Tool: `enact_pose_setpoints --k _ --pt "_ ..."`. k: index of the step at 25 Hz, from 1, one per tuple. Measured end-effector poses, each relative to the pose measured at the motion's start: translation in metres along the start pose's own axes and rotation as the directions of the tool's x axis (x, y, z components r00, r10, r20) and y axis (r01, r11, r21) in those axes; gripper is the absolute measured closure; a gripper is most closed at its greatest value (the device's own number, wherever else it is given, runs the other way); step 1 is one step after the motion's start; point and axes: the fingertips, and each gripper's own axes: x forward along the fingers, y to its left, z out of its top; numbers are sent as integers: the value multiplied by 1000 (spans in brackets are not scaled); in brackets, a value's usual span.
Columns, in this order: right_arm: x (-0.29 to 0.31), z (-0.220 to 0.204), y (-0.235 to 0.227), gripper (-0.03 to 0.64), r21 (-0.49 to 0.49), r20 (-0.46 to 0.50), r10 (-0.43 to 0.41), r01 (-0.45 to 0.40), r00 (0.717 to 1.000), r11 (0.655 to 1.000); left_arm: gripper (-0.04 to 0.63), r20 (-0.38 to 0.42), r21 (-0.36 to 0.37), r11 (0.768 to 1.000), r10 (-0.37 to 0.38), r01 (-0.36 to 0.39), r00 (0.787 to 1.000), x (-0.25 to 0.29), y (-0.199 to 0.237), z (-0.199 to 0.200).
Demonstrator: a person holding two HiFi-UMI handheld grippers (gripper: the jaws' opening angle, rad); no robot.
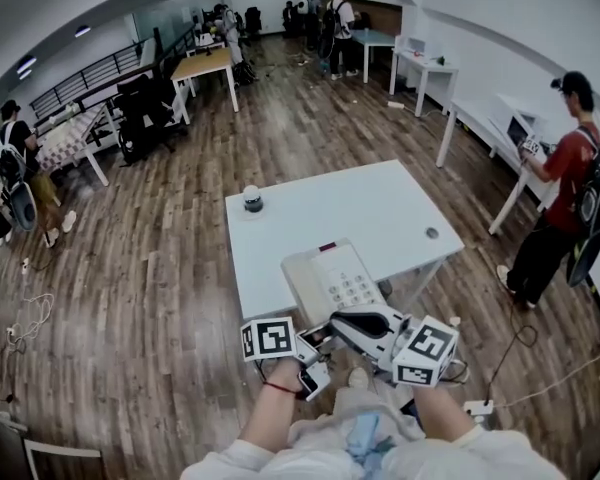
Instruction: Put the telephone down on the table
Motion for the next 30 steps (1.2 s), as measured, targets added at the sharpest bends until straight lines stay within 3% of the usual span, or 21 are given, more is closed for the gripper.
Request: enact_pose_setpoints --k 10,16,22,26,30 --pt "22 14 -63 583 17 -9 51 -51 999 999 224 22 -2 1000 12 -12 1000 35 16 58" --pt "36 21 -114 583 25 -8 95 -95 995 995 222 38 19 998 62 -62 997 60 37 102" --pt "49 29 -162 583 37 -10 122 -122 992 992 222 69 -33 999 -9 11 998 95 38 141" --pt "56 35 -192 583 56 -11 149 -148 989 987 222 76 -23 998 55 -53 996 108 52 166" --pt "66 38 -218 583 56 -20 163 -162 986 985 223 96 -27 997 74 -71 993 120 62 189"
